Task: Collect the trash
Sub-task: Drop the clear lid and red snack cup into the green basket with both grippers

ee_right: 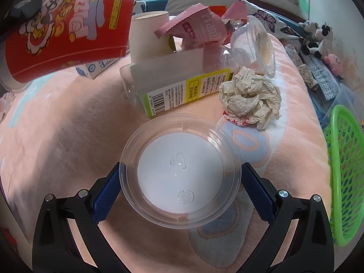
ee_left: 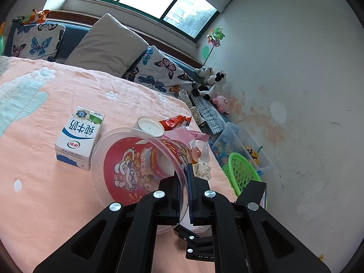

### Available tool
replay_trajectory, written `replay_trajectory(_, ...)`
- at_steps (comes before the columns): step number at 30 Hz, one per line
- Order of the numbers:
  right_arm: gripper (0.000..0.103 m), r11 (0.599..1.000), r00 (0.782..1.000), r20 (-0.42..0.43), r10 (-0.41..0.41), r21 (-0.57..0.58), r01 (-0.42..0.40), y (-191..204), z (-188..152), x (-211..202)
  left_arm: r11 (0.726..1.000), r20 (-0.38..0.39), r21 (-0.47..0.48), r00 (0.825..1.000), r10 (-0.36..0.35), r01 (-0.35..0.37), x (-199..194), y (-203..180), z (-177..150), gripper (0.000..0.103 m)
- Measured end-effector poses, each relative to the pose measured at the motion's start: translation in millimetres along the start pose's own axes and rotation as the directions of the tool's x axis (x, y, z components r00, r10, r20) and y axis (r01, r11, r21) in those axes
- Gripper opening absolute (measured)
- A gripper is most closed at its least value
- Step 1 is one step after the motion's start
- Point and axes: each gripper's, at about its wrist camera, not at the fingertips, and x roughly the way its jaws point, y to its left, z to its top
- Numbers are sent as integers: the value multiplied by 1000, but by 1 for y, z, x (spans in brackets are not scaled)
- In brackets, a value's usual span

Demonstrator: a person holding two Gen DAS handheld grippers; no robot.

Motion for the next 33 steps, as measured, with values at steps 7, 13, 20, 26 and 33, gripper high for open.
replay_trajectory(7, 93, 999, 999, 51, 15, 44, -17, -13, 2, -15, 1000, -8, 15, 1000, -10, 11, 2, -9, 3, 5)
replay_trajectory(13, 93, 997, 995, 97, -25, 81, 17, -32, -3, -47, 998, -31, 51, 999, -45, 46, 13, -34, 4, 5)
replay_trajectory(20, 93, 977, 982, 140, -128, 190, 100, -95, -23, -94, 986, -86, 109, 990, -114, 123, 45, -88, 5, 5)
replay_trajectory(26, 93, 943, 971, 132, -201, 295, 155, -156, -50, -119, 970, -159, 162, 975, -154, 179, 83, -139, -2, 5)
replay_trajectory(33, 93, 896, 967, 95, -237, 406, 180, -218, -79, -123, 955, -245, 213, 958, -152, 206, 134, -188, -10, 5)
